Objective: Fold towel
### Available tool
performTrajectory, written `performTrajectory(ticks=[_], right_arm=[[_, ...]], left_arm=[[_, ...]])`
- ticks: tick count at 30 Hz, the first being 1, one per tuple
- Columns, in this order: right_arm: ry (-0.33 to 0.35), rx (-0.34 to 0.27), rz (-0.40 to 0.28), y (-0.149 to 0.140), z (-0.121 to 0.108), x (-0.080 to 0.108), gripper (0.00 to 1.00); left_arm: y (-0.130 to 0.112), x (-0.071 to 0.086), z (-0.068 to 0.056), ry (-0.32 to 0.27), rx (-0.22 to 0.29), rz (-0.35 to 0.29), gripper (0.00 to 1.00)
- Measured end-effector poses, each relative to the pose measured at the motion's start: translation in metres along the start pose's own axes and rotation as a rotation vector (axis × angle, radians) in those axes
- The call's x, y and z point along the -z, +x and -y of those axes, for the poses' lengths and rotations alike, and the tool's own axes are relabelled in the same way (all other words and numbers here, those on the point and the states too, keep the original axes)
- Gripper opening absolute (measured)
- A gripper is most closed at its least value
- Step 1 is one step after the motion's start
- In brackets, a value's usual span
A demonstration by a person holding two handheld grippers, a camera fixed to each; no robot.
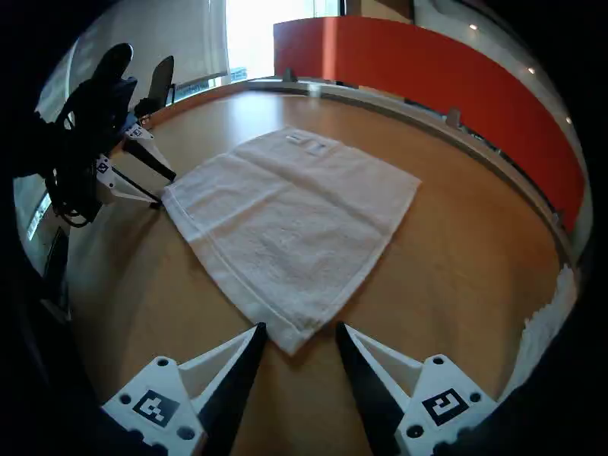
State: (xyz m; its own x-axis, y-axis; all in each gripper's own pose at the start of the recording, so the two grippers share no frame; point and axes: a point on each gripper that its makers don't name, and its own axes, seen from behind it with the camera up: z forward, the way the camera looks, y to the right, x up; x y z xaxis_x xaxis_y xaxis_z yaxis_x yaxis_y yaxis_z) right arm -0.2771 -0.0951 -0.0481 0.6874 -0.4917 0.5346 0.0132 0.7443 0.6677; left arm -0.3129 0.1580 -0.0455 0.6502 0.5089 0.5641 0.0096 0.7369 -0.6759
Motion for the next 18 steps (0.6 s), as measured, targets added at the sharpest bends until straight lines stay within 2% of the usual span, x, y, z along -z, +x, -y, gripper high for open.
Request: performTrajectory(ticks=[5, 9, 15, 18], right_arm=[[-0.004, -0.006, 0.001, -0.0002, -0.0010, 0.0001, 0.50], [-0.004, -0.004, 0.001, -0.0003, -0.0006, -0.0003, 0.48], [-0.004, -0.004, 0.002, -0.0005, -0.0006, -0.0003, 0.47], [-0.002, -0.004, 0.003, -0.0004, -0.0001, -0.0002, 0.46]], left_arm=[[0.0000, -0.0001, -0.0007, 0.002, 0.000, -0.001, 0.74], [0.0010, -0.0008, -0.0040, -0.003, -0.010, 0.003, 0.66], [0.0017, -0.0031, -0.0052, -0.007, -0.013, 0.008, 0.65], [0.0022, -0.0039, -0.0066, -0.009, -0.017, 0.009, 0.60]])
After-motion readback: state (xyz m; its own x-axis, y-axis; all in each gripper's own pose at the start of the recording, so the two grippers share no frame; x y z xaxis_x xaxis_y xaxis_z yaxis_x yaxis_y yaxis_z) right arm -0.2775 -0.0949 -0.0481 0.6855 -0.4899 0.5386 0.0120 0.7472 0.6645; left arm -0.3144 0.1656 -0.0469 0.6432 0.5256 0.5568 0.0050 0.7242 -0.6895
